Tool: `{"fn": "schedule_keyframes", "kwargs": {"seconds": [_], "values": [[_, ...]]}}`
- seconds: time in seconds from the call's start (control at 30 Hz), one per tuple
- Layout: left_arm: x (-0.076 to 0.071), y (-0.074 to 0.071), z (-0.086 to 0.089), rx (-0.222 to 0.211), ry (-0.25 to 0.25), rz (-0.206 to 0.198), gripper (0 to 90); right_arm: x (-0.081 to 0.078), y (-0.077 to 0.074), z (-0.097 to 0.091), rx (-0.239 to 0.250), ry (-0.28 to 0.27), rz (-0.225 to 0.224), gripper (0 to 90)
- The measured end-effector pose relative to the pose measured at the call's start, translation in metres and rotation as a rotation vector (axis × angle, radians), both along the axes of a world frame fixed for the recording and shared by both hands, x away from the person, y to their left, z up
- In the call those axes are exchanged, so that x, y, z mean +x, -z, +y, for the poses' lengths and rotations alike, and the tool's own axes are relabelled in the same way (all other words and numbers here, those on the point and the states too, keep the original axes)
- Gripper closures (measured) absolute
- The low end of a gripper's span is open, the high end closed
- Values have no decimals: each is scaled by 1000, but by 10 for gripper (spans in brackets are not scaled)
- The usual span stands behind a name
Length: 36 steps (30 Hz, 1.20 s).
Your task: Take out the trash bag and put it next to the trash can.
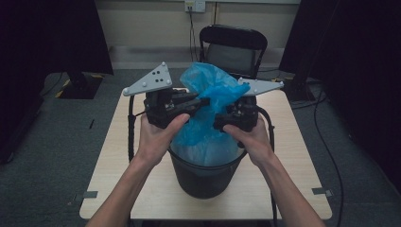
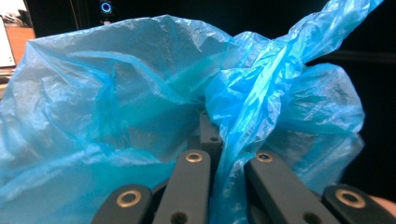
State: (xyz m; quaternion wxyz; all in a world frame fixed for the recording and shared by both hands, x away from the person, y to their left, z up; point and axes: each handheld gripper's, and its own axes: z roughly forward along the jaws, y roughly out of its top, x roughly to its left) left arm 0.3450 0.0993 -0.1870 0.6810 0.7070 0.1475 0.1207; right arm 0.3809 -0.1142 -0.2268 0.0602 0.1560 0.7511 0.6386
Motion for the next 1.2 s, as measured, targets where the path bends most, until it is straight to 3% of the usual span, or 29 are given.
{"fn": "schedule_keyframes", "kwargs": {"seconds": [0.07,0.1,0.2,0.27,0.37,0.43,0.53,0.57,0.6,0.67,0.73,0.83,0.97,1.1,1.2], "values": [[-2,2,6,7,-49,-10,821,1,-1,-1,6,2,-1,882],[-3,4,11,11,-72,-13,749,2,-2,-2,5,11,-4,900],[-1,10,23,13,-142,17,443,3,-8,-7,14,36,-8,900],[3,16,30,6,-146,32,327,3,-13,-10,32,51,-10,900],[8,26,33,12,-132,56,223,1,-22,-12,53,59,-22,900],[12,31,28,53,-134,65,209,-1,-29,-11,66,58,-25,900],[14,34,17,84,-132,61,236,-5,-38,-6,73,36,-34,900],[13,34,13,99,-130,55,299,-7,-40,-4,70,31,-36,900],[13,34,12,117,-121,32,492,-9,-41,-3,69,26,-37,900],[12,34,12,117,-101,41,752,-12,-42,-2,52,36,-47,865],[12,35,15,116,-100,46,860,-13,-42,-6,49,60,-38,718],[13,34,22,101,-113,52,874,-14,-41,-15,27,123,-25,494],[15,28,30,76,-124,57,875,-16,-36,-27,-22,190,-27,321],[18,24,40,35,-136,68,875,-16,-29,-37,-7,164,-25,225],[20,19,41,3,-125,73,875,-14,-22,-34,-16,133,-18,183]]}}
